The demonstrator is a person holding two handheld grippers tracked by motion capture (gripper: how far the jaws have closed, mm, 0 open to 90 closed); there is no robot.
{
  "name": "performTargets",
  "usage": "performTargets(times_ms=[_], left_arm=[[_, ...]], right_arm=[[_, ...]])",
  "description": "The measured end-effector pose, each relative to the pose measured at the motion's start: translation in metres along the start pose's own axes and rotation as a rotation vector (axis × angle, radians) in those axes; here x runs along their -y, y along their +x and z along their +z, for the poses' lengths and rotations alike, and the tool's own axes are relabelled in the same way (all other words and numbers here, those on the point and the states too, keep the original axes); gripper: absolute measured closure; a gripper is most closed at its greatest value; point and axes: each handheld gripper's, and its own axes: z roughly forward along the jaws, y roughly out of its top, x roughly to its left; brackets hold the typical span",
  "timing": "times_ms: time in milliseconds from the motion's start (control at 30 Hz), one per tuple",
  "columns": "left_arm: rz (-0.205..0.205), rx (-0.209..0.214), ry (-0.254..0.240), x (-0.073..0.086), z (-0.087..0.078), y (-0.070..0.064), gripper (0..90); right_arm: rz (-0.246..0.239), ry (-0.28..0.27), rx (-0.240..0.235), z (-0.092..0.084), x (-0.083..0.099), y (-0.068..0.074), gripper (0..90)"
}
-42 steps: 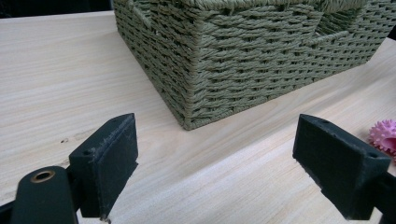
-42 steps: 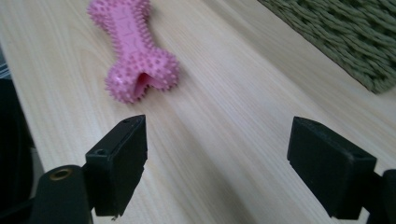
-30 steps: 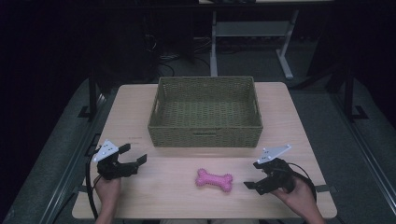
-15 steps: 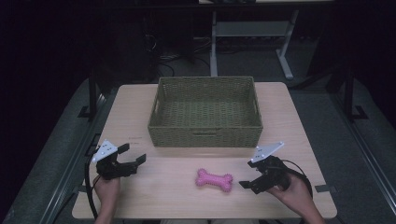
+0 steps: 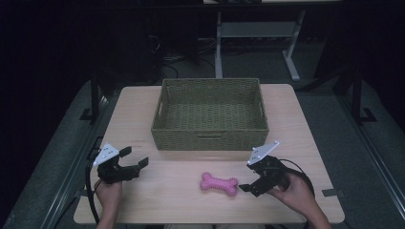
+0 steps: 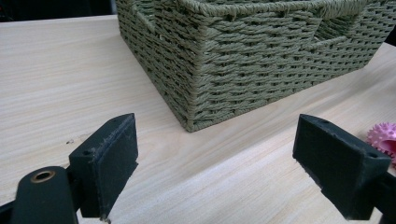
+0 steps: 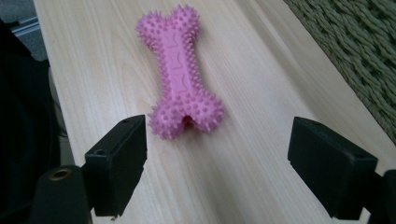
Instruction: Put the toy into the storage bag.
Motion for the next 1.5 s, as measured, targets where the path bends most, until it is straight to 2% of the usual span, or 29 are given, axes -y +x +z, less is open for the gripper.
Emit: performTargets(times_ms=[300,867,1133,1500], left_arm=[[-0.004,-0.005,-0.003,0.0,-0.001,0.001,13.6],[-0.009,-0.007,-0.007,0.0,-0.002,0.002,13.6],[-0.005,-0.006,-0.007,0.0,-0.002,0.001,13.6],[-0.01,-0.007,-0.009,0.0,-0.003,0.003,13.6]], right_arm=[[-0.041,0.014,-0.014,0.003,-0.018,0.0,20.2],[-0.098,0.056,-0.06,0.019,-0.039,0.006,21.4],[-0.131,0.085,-0.088,0.034,-0.048,0.009,22.6],[-0.146,0.113,-0.121,0.049,-0.053,0.009,27.0]])
